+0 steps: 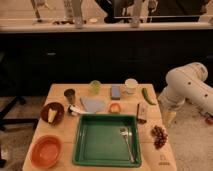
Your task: Place grapes in tray
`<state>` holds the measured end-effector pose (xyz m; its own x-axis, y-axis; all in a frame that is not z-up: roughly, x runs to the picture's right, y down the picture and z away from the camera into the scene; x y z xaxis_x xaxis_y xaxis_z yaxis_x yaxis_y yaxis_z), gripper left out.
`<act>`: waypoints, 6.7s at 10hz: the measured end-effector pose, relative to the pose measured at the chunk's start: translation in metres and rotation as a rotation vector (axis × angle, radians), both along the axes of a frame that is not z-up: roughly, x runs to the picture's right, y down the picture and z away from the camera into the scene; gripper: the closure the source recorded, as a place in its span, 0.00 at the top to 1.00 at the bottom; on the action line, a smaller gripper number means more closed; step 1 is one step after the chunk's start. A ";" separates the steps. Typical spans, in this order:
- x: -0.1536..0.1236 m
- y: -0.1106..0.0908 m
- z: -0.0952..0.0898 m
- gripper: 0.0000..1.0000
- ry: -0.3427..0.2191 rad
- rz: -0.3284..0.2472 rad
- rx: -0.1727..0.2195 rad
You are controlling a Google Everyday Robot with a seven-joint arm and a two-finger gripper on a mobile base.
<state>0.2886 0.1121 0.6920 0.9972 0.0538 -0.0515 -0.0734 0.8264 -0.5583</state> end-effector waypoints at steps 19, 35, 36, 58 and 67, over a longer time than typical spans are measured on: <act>-0.003 0.063 0.055 0.80 -0.170 0.313 -0.131; 0.012 0.103 0.082 0.80 -0.253 0.380 -0.262; 0.013 0.105 0.082 0.80 -0.270 0.385 -0.260; 0.026 0.146 0.110 0.80 -0.301 0.426 -0.418; 0.026 0.150 0.111 0.34 -0.321 0.448 -0.448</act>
